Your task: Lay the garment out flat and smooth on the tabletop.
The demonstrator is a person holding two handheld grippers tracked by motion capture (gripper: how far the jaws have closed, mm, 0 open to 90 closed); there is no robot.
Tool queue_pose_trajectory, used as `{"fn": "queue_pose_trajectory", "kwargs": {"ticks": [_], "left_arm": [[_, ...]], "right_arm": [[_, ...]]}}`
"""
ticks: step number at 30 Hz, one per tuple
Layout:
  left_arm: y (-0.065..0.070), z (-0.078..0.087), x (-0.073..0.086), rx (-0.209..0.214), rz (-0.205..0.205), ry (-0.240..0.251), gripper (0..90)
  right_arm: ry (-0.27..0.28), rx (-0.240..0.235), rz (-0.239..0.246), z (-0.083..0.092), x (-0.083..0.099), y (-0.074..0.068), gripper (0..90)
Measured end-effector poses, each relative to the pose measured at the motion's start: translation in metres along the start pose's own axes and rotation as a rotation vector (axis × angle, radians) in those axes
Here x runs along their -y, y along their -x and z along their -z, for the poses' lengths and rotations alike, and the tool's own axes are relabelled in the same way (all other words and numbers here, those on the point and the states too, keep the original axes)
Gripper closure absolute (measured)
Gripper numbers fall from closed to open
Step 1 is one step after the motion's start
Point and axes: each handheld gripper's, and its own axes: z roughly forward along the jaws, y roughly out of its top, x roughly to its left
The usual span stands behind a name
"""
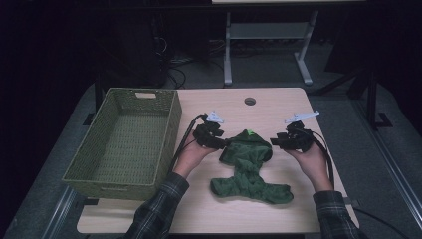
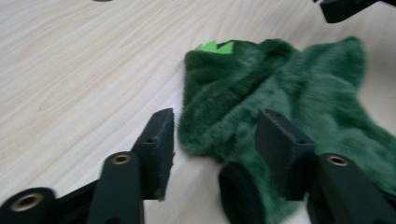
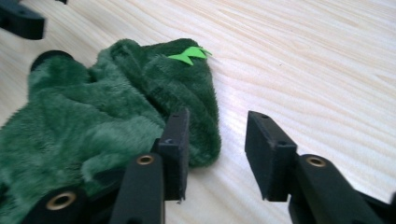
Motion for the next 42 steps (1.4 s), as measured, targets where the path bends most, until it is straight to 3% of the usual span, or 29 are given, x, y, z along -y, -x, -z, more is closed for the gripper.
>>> {"fn": "queue_pose_trajectory", "kwargs": {"ticks": [12,15,17,22,29,36,38,42], "left_arm": [[0.036,0.028,0.032,-0.011,-0.037,0.002,18.4],[0.047,0.037,0.042,-0.008,-0.045,0.015,16.8],[0.054,0.041,0.049,-0.007,-0.054,0.02,16.7],[0.068,0.05,0.067,-0.004,-0.057,0.007,14.8],[0.09,0.061,0.094,-0.004,-0.102,-0.023,13.4],[0.098,0.068,0.114,-0.009,-0.117,-0.023,13.4],[0.1,0.068,0.12,-0.028,-0.122,-0.035,13.3],[0.103,0.066,0.129,-0.026,-0.115,-0.056,13.3]], "right_arm": [[0.061,-0.048,-0.017,0.011,0.018,-0.02,53.9],[0.042,-0.05,-0.002,0.013,0.022,-0.029,52.5],[0.061,-0.049,0.004,0.016,0.025,-0.034,52.5],[0.073,-0.061,0.004,0.026,0.03,-0.044,51.7],[0.074,-0.078,0.042,0.027,0.036,-0.07,51.8],[0.077,-0.114,0.088,0.023,0.031,-0.096,52.5],[0.073,-0.131,0.095,0.02,0.029,-0.103,52.9],[0.071,-0.165,0.127,0.015,0.026,-0.12,53.9]]}}
